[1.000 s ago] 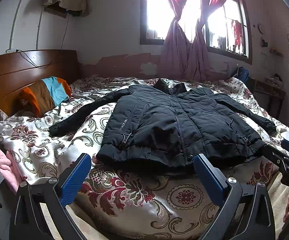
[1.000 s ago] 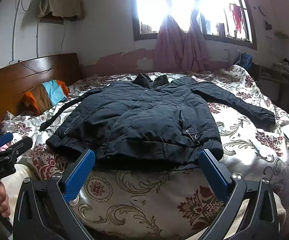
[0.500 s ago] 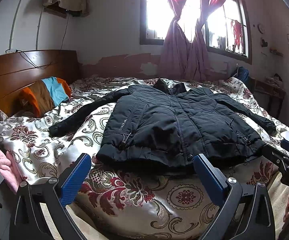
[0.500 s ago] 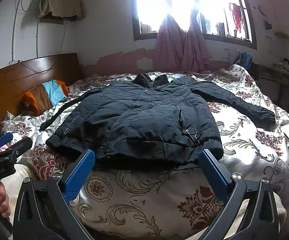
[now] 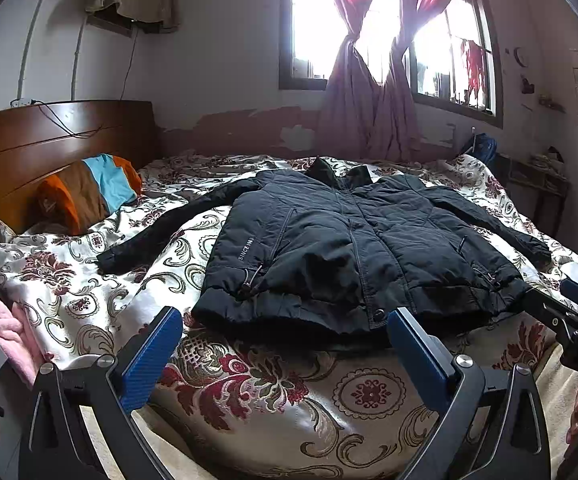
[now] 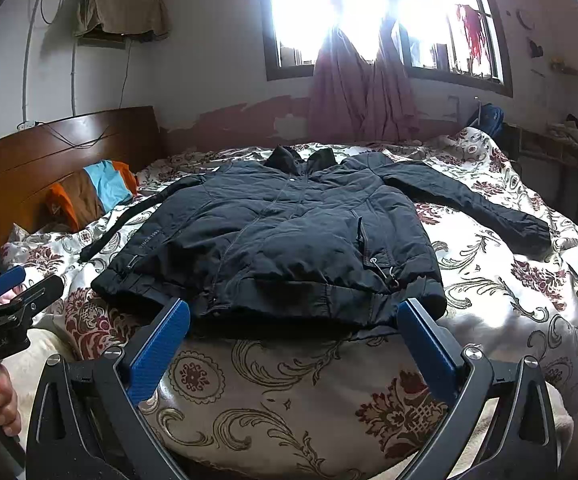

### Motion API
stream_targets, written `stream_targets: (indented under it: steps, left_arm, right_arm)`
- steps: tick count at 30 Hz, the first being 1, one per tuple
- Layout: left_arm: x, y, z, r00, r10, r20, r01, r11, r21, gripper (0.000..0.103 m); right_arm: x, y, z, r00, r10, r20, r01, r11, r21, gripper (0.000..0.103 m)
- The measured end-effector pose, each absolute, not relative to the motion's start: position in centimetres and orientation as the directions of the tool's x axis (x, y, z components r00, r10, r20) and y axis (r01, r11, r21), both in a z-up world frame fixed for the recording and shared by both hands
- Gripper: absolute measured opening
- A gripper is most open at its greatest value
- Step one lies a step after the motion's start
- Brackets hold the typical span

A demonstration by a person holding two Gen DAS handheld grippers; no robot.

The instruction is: Fold large clothes

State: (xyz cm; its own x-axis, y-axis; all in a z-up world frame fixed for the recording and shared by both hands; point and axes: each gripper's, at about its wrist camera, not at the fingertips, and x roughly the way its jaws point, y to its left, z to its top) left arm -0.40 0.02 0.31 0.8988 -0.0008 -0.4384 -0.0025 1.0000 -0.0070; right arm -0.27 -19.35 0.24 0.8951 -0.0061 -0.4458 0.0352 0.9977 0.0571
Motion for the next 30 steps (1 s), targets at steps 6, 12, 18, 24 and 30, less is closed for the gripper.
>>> stream_targets:
  steps: [6, 12, 18, 24, 30]
  left_arm:
    - [-0.35, 0.00, 0.27, 0.899, 0.000, -0.438, -0.003, 1.000, -0.006, 0.103]
    - [-0.36, 0.00, 0.27, 0.899, 0.000, -0.438, -0.003, 1.000, -0.006, 0.103]
    - [-0.35, 0.00, 0.27, 0.899, 0.000, -0.438, -0.003, 1.000, -0.006, 0.103]
    - [-0.41, 0.00, 0.30, 0.899, 0.000, -0.438, -0.003, 1.000, -0.006, 0.103]
    - [-0.39, -0.02, 0.28, 0.898, -0.001, -0.440, -0.002, 1.000, -0.006, 0.103]
  right_arm:
    - [-0.20, -19.30, 0.24, 0.894, -0.006, -0.448, 0.036, 0.998, 0.058, 0.102]
    - [-0.20, -19.36, 0.25, 0.894, -0.005, -0.448, 0.035, 0.998, 0.058, 0.102]
    - [-0.18, -19.40, 0.21, 0.894, -0.005, -0.449, 0.035, 0.998, 0.060, 0.102]
    - [-0.15, -19.48, 0.24, 0.893, -0.004, -0.450, 0.036, 0.998, 0.061, 0.102]
    - [0.00, -19.72, 0.02, 0.886, -0.013, -0.464, 0.046, 0.997, 0.059, 0.102]
